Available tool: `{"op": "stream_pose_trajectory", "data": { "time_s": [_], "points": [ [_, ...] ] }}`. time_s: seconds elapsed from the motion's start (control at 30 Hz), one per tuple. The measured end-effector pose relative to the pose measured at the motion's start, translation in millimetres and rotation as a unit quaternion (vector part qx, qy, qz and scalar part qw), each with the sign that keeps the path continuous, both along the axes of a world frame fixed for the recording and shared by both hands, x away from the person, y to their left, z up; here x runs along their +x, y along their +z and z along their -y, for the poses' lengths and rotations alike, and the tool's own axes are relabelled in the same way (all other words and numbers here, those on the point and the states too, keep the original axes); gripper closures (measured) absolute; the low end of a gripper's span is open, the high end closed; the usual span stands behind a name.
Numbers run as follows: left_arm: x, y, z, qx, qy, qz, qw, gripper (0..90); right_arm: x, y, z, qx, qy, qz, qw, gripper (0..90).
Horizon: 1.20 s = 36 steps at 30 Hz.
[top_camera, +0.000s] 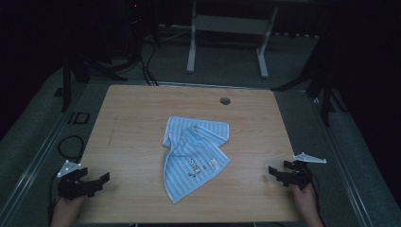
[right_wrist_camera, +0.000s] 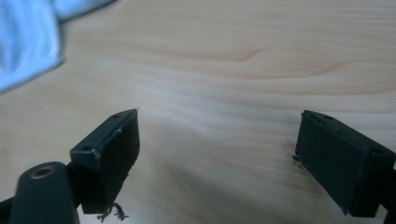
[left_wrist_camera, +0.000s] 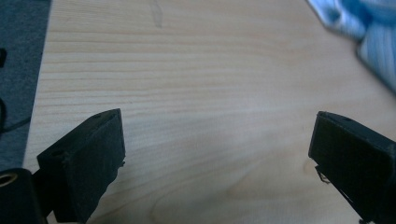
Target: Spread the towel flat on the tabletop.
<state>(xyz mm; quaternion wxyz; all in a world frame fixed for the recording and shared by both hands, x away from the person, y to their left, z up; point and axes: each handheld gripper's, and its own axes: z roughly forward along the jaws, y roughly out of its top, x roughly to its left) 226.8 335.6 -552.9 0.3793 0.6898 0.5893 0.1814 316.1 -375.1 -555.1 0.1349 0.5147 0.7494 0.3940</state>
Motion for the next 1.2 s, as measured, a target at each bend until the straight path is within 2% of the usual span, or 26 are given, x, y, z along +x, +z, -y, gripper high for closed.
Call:
{"op": "stream_pose_trajectory", "data": {
  "time_s": [0.03, 0.07, 0.1, 0.13, 0.27, 0.37, 0.4, 0.43, 0.5, 0.53, 0.57, 0.6, 0.67, 0.73, 0.77, 0.87, 0.93, 0.97, 1.0, 1.1, 1.17, 1.2],
  "points": [
    [0.1, 1.1, 1.0, 0.018, -0.017, -0.010, 0.9996, 3.8, -0.2, -0.1, -0.6, -0.009, 0.014, -0.004, 0.9999, 13.7],
    [0.1, 1.1, 1.0, 0.018, -0.017, -0.010, 0.9996, 3.9, -0.2, -0.1, -0.6, -0.009, 0.014, -0.004, 0.9999, 13.7],
    [-0.1, 3.9, 4.4, 0.039, -0.041, -0.033, 0.9979, 3.9, -1.3, 0.0, -1.3, -0.018, 0.031, -0.001, 0.9994, 13.8],
    [1.3, 6.7, 7.3, 0.034, -0.060, -0.069, 0.9952, 4.1, -4.2, 1.8, -3.0, -0.027, 0.074, 0.000, 0.9969, 13.9],
    [5.9, 14.2, 17.3, 0.075, -0.090, -0.086, 0.9894, 4.3, -5.1, 7.3, -6.8, -0.048, 0.107, -0.013, 0.9930, 13.9],
    [10.2, 19.1, 25.2, 0.085, -0.109, -0.096, 0.9857, 4.4, -2.9, 14.0, -10.9, -0.072, 0.126, -0.031, 0.9890, 13.9],
    [11.6, 20.1, 28.0, 0.090, -0.116, -0.103, 0.9838, 4.4, -1.6, 16.6, -11.9, -0.073, 0.133, -0.038, 0.9876, 13.9],
    [13.2, 20.7, 31.8, 0.098, -0.126, -0.115, 0.9804, 4.4, -0.7, 19.0, -13.2, -0.078, 0.139, -0.044, 0.9863, 13.8],
    [14.6, 20.6, 37.9, 0.120, -0.140, -0.127, 0.9745, 4.4, 1.5, 23.3, -18.5, -0.111, 0.155, -0.059, 0.9799, 13.8],
    [15.7, 20.1, 41.4, 0.129, -0.153, -0.139, 0.9699, 4.4, 2.6, 24.3, -20.2, -0.122, 0.160, -0.064, 0.9774, 13.8],
    [16.2, 20.1, 43.4, 0.137, -0.158, -0.142, 0.9674, 4.4, 4.5, 25.7, -23.1, -0.138, 0.168, -0.072, 0.9734, 13.8],
    [16.5, 20.2, 46.0, 0.145, -0.161, -0.142, 0.9659, 4.4, 5.6, 26.2, -25.0, -0.143, 0.174, -0.077, 0.9713, 13.8],
    [17.9, 20.7, 49.6, 0.148, -0.165, -0.151, 0.9634, 4.4, 7.6, 28.1, -30.5, -0.153, 0.182, -0.083, 0.9677, 13.8],
    [19.1, 22.2, 52.3, 0.149, -0.171, -0.158, 0.9609, 4.4, 9.8, 29.5, -35.8, -0.150, 0.192, -0.096, 0.9650, 13.5],
    [19.3, 22.8, 53.1, 0.153, -0.171, -0.160, 0.9601, 4.4, 10.6, 30.1, -39.5, -0.153, 0.199, -0.104, 0.9625, 13.3],
    [20.8, 27.6, 54.4, 0.151, -0.181, -0.173, 0.9563, 4.4, 10.7, 31.2, -48.3, -0.168, 0.214, -0.105, 0.9566, 12.2],
    [21.9, 31.6, 56.5, 0.159, -0.186, -0.175, 0.9539, 4.4, 11.5, 32.3, -53.6, -0.167, 0.221, -0.108, 0.9549, 12.6],
    [22.8, 33.7, 57.6, 0.159, -0.184, -0.176, 0.9538, 4.6, 12.5, 32.7, -55.9, -0.169, 0.226, -0.111, 0.9528, 13.0],
    [23.9, 35.4, 59.0, 0.162, -0.187, -0.178, 0.9524, 5.9, 13.1, 33.2, -58.5, -0.176, 0.231, -0.113, 0.9502, 13.5],
    [27.3, 39.1, 65.2, 0.180, -0.201, -0.194, 0.9431, 5.9, 16.5, 35.0, -66.5, -0.195, 0.245, -0.127, 0.9411, 15.6],
    [29.5, 40.8, 70.5, 0.185, -0.214, -0.201, 0.9379, 6.2, 19.3, 36.4, -72.4, -0.203, 0.256, -0.139, 0.9348, 15.6],
    [30.3, 41.2, 72.4, 0.182, -0.217, -0.203, 0.9373, 6.5, 20.6, 37.4, -76.2, -0.210, 0.260, -0.146, 0.9310, 16.1]
  ]
}}
